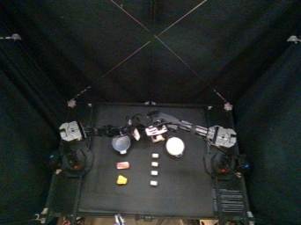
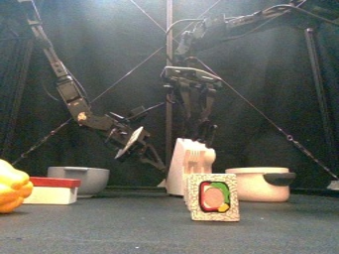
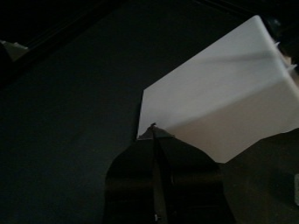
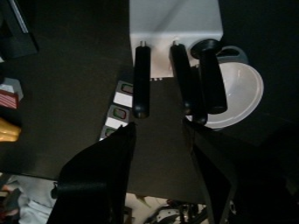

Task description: Put cleaver in holder

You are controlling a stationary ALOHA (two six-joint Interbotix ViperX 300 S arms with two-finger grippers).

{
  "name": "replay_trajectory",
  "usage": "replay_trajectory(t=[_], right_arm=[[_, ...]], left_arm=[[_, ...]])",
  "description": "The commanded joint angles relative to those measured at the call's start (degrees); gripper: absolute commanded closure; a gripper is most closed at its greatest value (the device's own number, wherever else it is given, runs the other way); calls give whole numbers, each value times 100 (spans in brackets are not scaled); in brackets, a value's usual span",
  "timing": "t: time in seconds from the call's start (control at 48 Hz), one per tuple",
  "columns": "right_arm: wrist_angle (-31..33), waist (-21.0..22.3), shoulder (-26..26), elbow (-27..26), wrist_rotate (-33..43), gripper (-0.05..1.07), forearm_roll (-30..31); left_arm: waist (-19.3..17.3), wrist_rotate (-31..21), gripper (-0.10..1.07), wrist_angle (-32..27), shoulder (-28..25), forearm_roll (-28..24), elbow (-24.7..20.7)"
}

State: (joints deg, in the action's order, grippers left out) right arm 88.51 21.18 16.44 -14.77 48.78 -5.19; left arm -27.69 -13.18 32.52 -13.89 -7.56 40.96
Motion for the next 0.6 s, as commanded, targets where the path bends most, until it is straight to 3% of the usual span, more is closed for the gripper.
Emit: replay_trajectory(t=[0.0, 0.292, 0.583], right_arm=[[9, -26, -193, -229, -53, 21, 26], [18, -105, -290, -299, -141, 21, 193], [-88, -264, -835, -62, -70, 21, 650]], left_arm=[[-18, 18, 63, 44, 308, -18, 26], [-18, 9, 63, 70, 633, -193, 316], [-18, 9, 63, 70, 976, -246, 563]])
